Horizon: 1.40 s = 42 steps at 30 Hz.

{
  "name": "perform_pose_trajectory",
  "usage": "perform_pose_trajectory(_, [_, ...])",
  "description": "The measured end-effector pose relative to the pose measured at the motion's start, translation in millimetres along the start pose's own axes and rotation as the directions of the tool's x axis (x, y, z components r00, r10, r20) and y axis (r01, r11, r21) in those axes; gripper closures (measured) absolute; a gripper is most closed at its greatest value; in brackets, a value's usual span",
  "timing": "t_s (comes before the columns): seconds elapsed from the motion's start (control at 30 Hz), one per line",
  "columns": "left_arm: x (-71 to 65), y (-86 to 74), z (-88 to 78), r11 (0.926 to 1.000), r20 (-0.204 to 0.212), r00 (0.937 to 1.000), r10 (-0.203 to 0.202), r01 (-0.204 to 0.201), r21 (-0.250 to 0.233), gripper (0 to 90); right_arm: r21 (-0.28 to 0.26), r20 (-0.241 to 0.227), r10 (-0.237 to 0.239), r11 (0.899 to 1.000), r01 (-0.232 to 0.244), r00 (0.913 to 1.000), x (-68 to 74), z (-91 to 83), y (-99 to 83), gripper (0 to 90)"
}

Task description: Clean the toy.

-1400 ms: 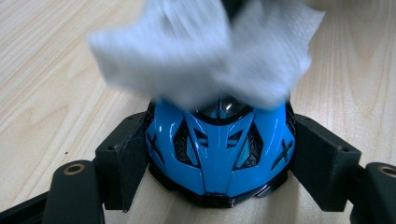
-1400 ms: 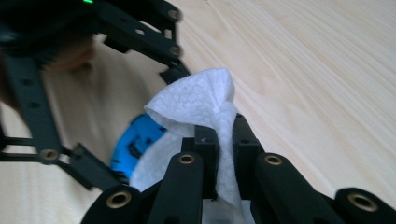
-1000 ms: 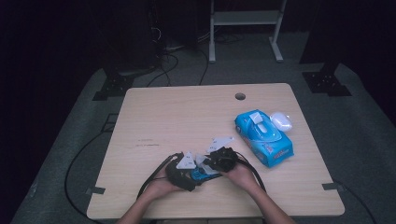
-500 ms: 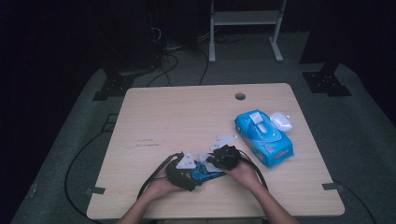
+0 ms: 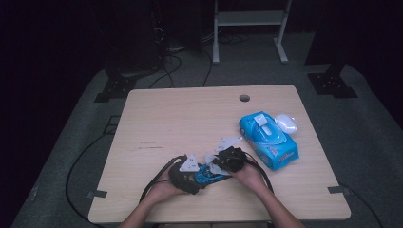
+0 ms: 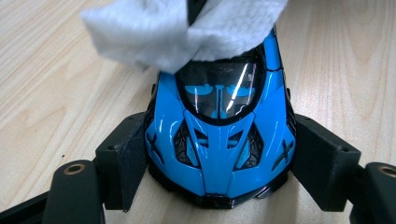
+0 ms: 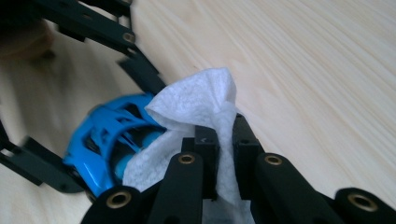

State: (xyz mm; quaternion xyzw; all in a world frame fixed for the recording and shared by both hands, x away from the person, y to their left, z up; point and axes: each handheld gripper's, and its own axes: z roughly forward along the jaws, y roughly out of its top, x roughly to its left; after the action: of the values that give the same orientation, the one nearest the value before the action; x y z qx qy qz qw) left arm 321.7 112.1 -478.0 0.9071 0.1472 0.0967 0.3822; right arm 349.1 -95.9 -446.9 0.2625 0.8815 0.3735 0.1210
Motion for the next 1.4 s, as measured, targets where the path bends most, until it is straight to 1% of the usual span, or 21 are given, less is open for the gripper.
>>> perform_pose_trajectory(0.03, [0.2, -0.2, 0.2, 1.0, 0.002, 1.0, -0.005, 0.005, -0.003, 25.4, -0.008, -0.011, 0.015, 1.0, -0.015, 0.9998, -0.7, -1.3, -1.2, 84.1])
perform_pose_trajectory(0.13, [0.6, -0.7, 0.3, 0.9999, 0.008, 0.9999, -0.011, 0.011, -0.003, 25.4, -0.036, -0.059, -0.019, 0.999, 0.017, 0.9981, 9.2, 0.1, 0.1, 84.0])
perform_pose_trajectory(0.23, [0.4, -0.3, 0.4, 0.9998, 0.006, 0.9998, -0.021, 0.021, 0.0, 25.4, -0.037, -0.111, -0.049, 0.998, 0.045, 0.9926, 24.4, 15.0, 8.0, 84.1])
perform_pose_trajectory(0.3, [0.4, -1.4, -0.2, 0.9996, 0.009, 0.9996, -0.028, 0.028, -0.003, 25.4, -0.04, -0.118, -0.073, 0.997, 0.069, 0.9904, 33.6, 20.9, 11.6, 84.2])
perform_pose_trajectory(0.37, [0.4, -1.4, 0.0, 0.9996, 0.011, 0.9996, -0.028, 0.028, -0.004, 25.4, -0.027, -0.128, -0.104, 0.995, 0.101, 0.9864, 39.9, 22.3, 12.9, 84.2])
perform_pose_trajectory(0.43, [0.3, -0.9, 0.2, 0.9997, 0.01, 0.9996, -0.025, 0.025, -0.005, 25.4, -0.029, -0.188, -0.115, 0.993, 0.111, 0.9754, 45.7, 21.8, 11.3, 84.1])
perform_pose_trajectory(0.53, [0.7, -0.9, -0.2, 0.9998, 0.009, 0.9998, -0.018, 0.018, 0.001, 25.4, -0.019, -0.194, -0.156, 0.988, 0.155, 0.9685, 46.0, 14.4, 8.2, 84.1])
perform_pose_trajectory(0.57, [0.4, -1.1, -0.1, 0.9998, 0.007, 0.9998, -0.02, 0.02, -0.002, 25.4, -0.015, -0.181, -0.153, 0.988, 0.153, 0.9715, 44.3, 11.3, 6.4, 84.2])
perform_pose_trajectory(0.67, [0.5, -0.6, 0.3, 0.9998, 0.007, 0.9998, -0.018, 0.018, -0.002, 25.4, -0.023, -0.145, -0.102, 0.995, 0.1, 0.9842, 35.7, 2.2, 2.1, 84.3])
perform_pose_trajectory(0.7, [0.7, -0.6, 0.3, 0.9999, 0.007, 0.9998, -0.016, 0.016, -0.001, 25.4, -0.024, -0.142, -0.112, 0.994, 0.11, 0.9835, 37.8, 3.0, 2.1, 84.3])
perform_pose_trajectory(0.77, [0.4, -0.7, -0.2, 0.9999, 0.006, 0.9999, -0.011, 0.011, 0.002, 25.3, -0.023, -0.189, -0.126, 0.992, 0.124, 0.9739, 47.3, 8.8, 1.5, 84.1])
perform_pose_trajectory(0.83, [-0.3, -0.9, -0.2, 0.9999, 0.001, 0.9999, -0.012, 0.012, -0.001, 25.3, -0.035, -0.154, -0.198, 0.98, 0.195, 0.9679, 57.4, 10.4, 1.1, 84.1])
perform_pose_trajectory(0.87, [-0.3, -0.7, -0.3, 0.9999, 0.001, 0.9999, -0.012, 0.012, 0.001, 25.3, -0.03, -0.162, -0.201, 0.98, 0.199, 0.966, 55.0, 9.3, 1.6, 84.1])
perform_pose_trajectory(0.9, [-0.4, -0.6, 0.0, 0.9999, 0.001, 0.9999, -0.015, 0.015, -0.001, 25.3, -0.026, -0.163, -0.185, 0.983, 0.183, 0.9691, 52.8, 7.9, 1.4, 84.2])
perform_pose_trajectory(0.97, [-0.2, -0.5, 0.1, 0.9999, 0.002, 0.9999, -0.013, 0.013, -0.001, 25.4, -0.027, -0.137, -0.145, 0.989, 0.142, 0.98, 40.1, 1.6, 0.0, 84.3])
perform_pose_trajectory(1.0, [-0.1, -0.4, 0.3, 0.9999, 0.002, 0.9999, -0.014, 0.014, -0.001, 25.4, -0.032, -0.093, -0.107, 0.994, 0.105, 0.9899, 31.3, -3.2, 0.1, 84.3])
perform_pose_trajectory(1.07, [-0.1, -0.1, 0.7, 0.9998, 0.004, 0.9998, -0.017, 0.017, -0.003, 25.4, -0.056, -0.096, -0.039, 0.998, 0.033, 0.9946, 19.0, -3.4, 1.0, 84.3])
perform_pose_trajectory(1.2, [0.1, -0.9, 0.2, 0.9998, 0.005, 0.9998, -0.022, 0.022, -0.005, 25.4, -0.04, -0.071, -0.033, 0.999, 0.03, 0.997, 20.7, 13.2, 7.0, 84.3])
perform_pose_trajectory(1.27, [-0.4, -0.5, 0.2, 0.9999, -0.002, 0.9999, -0.015, 0.015, -0.003, 25.4, -0.019, -0.059, -0.05, 0.999, 0.049, 0.997, 18.2, 14.5, 10.3, 84.3])
perform_pose_trajectory(1.33, [0.1, -0.3, 0.1, 1.0, -0.001, 1.0, -0.009, 0.009, 0.0, 25.4, -0.006, -0.007, -0.042, 0.999, 0.042, 0.9991, 8.9, 8.4, 6.3, 84.3])
perform_pose_trajectory(1.4, [0.3, -1.1, 0.3, 0.9999, 0.002, 0.9999, -0.011, 0.011, -0.008, 25.4, 0.003, 0.028, -0.013, 1.0, 0.013, 0.9995, -4.7, 1.0, -1.7, 84.3])
